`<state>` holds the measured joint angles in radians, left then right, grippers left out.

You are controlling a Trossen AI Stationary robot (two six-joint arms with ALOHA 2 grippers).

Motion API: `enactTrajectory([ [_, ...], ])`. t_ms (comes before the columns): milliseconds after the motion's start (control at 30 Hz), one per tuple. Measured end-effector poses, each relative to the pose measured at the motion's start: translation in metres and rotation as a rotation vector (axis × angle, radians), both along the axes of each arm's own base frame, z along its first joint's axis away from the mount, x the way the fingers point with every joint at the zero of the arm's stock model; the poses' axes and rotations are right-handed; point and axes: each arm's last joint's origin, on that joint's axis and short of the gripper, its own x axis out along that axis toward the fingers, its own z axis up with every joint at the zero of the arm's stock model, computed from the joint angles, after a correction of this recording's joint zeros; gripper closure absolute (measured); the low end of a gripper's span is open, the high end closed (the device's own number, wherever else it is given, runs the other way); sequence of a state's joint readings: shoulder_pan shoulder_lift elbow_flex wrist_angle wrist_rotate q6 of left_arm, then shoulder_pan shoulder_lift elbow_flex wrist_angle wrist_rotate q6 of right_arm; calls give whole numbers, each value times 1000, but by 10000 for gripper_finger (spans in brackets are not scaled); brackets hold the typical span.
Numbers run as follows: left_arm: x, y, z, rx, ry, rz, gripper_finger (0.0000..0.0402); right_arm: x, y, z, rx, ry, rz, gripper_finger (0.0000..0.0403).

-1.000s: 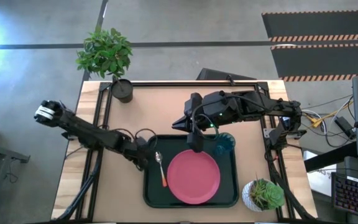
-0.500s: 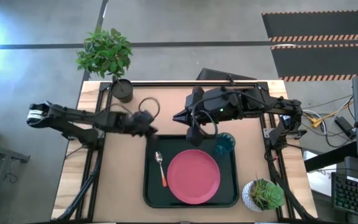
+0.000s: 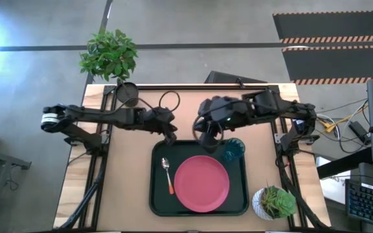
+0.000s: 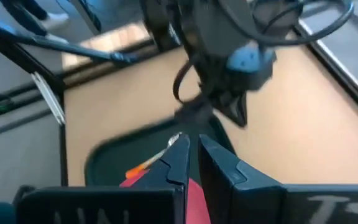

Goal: Pick and place plate/cup/fork/spoon on tray
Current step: Put the orange fork on the black tray

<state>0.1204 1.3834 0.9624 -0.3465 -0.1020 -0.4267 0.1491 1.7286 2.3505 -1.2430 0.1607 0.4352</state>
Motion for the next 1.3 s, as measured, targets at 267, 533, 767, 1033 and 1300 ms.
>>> enactTrajectory([
  [267,-27,-3,-12,-28,235,14,402,25,15,-28,75,105,95,381],
  [533,-32,-2,-13,10,280,23,402,39,20,-53,74,217,98,381],
  [767,6,12,-6,68,47,-22,402,24,14,-32,-3,131,11,381],
  [1033,72,27,-4,133,37,-98,401,3,10,-5,6,16,21,381],
  [1300,139,35,-12,104,68,-239,365,-18,8,14,-30,-36,119,381],
])
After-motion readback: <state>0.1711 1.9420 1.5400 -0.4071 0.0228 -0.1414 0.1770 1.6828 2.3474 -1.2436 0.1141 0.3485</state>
